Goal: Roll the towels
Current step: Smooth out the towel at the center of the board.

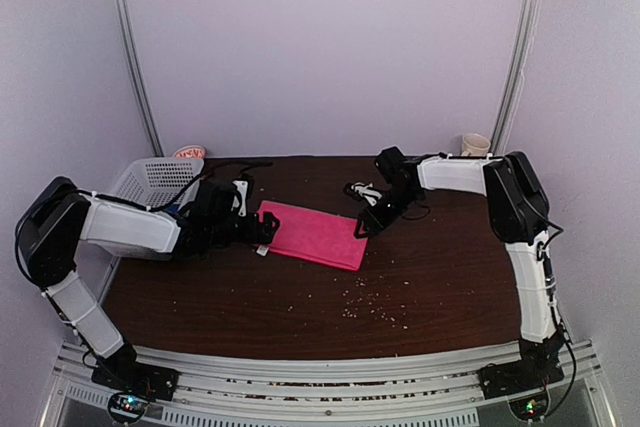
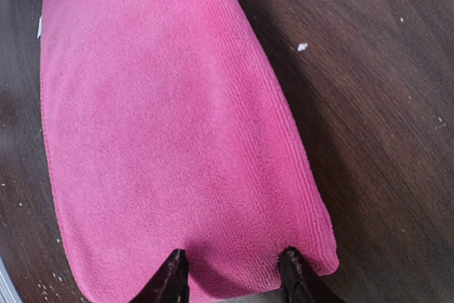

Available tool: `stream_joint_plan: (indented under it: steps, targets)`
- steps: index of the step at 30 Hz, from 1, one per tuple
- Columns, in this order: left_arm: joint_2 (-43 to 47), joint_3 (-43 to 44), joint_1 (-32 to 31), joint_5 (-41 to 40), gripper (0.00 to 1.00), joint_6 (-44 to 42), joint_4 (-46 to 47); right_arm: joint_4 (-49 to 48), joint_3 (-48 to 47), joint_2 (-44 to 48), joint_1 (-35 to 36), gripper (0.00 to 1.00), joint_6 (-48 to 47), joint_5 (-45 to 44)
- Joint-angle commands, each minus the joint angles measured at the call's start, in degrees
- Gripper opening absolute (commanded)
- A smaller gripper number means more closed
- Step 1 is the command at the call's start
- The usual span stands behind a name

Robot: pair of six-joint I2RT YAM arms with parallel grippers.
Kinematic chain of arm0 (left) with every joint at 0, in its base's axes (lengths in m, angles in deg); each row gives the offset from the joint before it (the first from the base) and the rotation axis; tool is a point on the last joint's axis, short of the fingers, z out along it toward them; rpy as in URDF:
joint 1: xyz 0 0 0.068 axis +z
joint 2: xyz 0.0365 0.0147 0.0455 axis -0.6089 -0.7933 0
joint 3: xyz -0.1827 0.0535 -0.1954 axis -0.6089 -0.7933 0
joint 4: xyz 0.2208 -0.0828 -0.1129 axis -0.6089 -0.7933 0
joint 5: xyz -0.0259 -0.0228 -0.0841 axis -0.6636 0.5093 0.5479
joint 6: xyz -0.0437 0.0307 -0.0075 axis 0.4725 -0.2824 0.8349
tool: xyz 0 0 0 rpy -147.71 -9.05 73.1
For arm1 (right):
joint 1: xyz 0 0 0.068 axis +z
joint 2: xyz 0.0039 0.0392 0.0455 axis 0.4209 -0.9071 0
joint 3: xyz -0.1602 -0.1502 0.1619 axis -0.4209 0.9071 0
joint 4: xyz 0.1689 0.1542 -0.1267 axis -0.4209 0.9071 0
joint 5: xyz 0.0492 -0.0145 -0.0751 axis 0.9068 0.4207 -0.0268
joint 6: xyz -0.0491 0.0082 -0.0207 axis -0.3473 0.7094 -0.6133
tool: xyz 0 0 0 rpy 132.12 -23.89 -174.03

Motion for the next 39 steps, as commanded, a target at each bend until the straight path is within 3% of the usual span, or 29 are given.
stream_joint_plan:
  steps: [1,7,12,15,18,21,26,33,39]
  targets:
    - [2.4,-1.4,-0.2,-1.9,0.98,0.7,2.7,3.0,7.9,3.0,-1.5,0.45,2.4,-2.7]
    - [2.9,-2.1,-0.2,-2.7,0.98,0.6,2.3,5.5,20.0,15.2,-0.2,0.45,0.8,1.6]
    - [2.8,-3.1,-0.2,-2.9,0.98,1.4,2.8,13.3,24.6,25.4,7.4,0.46,-7.6,9.3]
    - [2.6,-3.5,-0.2,-2.5,0.98,1.8,3.5,8.7,23.4,29.9,8.9,0.51,-5.4,4.2]
    - [2.2,-3.3,-0.2,-2.1,0.98,1.9,3.4,0.9,20.1,30.5,8.9,0.65,-3.1,-9.1]
    - [2.5,-3.4,-0.2,-2.4,0.98,1.8,3.0,-5.8,14.9,27.4,8.9,0.99,-1.8,-19.3]
    - [4.6,-4.7,-0.2,-3.8,0.98,2.0,2.4,-12.4,1.3,15.3,9.0,1.00,0.8,-30.1]
    - [6.2,-6.7,-0.4,-4.5,0.98,2.7,2.2,-13.0,-19.1,-3.2,10.0,1.00,1.9,-32.2]
    - [6.5,-7.2,-0.6,-5.1,0.98,2.9,1.7,-17.5,-21.3,-8.9,11.1,1.00,3.1,-31.8]
